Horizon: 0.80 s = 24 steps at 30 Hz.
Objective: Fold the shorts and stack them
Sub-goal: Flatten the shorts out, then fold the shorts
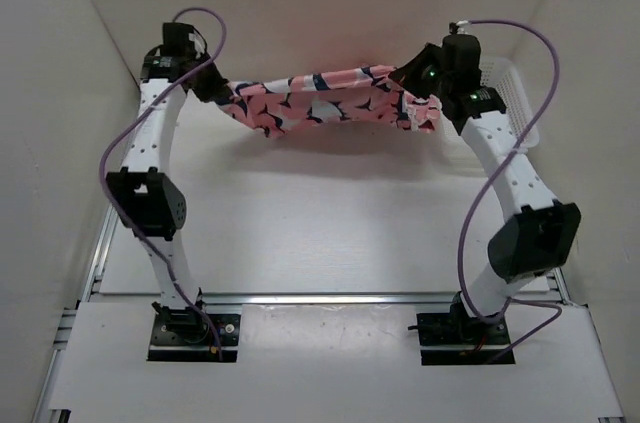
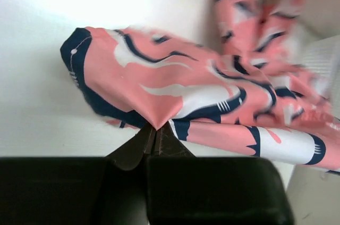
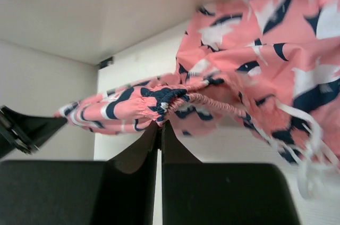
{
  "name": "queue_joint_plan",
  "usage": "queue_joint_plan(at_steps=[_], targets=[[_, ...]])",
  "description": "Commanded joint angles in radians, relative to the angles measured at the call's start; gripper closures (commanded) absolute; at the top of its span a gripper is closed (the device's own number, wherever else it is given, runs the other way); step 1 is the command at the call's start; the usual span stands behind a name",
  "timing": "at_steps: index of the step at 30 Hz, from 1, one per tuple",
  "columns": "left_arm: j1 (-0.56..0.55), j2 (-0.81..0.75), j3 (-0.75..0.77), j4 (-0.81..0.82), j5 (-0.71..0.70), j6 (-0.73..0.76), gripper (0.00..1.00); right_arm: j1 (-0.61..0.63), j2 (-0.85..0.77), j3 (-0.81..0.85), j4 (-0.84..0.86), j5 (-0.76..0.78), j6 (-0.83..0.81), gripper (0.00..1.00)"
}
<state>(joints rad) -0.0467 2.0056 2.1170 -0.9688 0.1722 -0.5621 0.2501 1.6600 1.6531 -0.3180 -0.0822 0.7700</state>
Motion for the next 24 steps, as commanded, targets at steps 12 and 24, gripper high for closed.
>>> queue_joint_plan(at_steps=[12,24], targets=[[-0.073,-0.53,-0.804,0.028,-0.08,0.044,0.09,0.123,-0.543,-0.875,-0.131,0.032,-0.034,1.0],[-0.022,-0.541,-1.041,0.019,-0.159,-0.091,0.06,0.092,-0.574,-0.946,-0.188,0.081,0.0,1.0]])
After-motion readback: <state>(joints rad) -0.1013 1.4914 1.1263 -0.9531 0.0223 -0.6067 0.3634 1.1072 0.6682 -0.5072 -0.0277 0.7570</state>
